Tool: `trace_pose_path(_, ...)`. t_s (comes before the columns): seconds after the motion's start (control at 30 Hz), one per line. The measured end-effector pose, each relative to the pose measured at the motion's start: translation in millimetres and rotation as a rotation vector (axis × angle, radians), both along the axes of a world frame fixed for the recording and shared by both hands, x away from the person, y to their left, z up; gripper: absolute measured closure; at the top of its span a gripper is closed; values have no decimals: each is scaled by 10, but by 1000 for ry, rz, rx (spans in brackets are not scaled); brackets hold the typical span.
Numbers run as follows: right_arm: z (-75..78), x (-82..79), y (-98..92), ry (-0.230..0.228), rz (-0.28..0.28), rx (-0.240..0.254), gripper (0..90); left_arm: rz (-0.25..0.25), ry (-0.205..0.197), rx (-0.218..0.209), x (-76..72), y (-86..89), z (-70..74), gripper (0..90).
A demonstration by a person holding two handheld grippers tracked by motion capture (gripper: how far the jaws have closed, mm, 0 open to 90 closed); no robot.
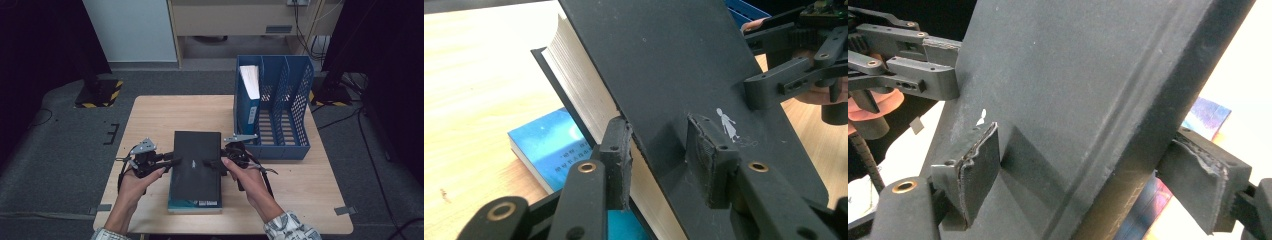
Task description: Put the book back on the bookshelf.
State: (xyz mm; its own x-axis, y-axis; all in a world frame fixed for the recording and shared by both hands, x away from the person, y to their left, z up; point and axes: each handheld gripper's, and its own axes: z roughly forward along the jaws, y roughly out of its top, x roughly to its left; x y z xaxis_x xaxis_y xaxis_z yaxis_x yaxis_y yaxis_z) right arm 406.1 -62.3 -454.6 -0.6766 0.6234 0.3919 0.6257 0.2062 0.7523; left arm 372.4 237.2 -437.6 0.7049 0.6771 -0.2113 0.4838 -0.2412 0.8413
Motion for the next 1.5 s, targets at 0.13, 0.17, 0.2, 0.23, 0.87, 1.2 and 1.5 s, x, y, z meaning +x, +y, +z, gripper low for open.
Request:
trace_pose_path(0.13, 35, 35, 25, -13, 0, 2, 197, 5, 3, 4, 15, 26, 24, 644)
trace_pose_path(0.17, 39, 43, 32, -19, 1, -2, 197, 6, 4, 4, 15, 29, 24, 645)
trace_pose_path(0.2, 40, 47, 36, -21, 2, -3, 197, 7, 3, 4, 13, 30, 23, 646)
trace_pose_path(0.23, 41, 50, 41, -18, 2, -1, 197, 7, 1, 4, 10, 31, 22, 646)
trace_pose_path(0.87, 28, 61, 47, -12, -7, 3, 193, 12, -4, 7, 4, 24, 22, 646)
trace_pose_path(1.2, 77, 111, 57, -29, -5, 9, 217, 2, -30, 35, 64, 24, 100, 652)
trace_pose_path(1.5, 195, 239, 91, -71, -22, 5, 247, 18, -47, 56, 202, 33, 200, 680)
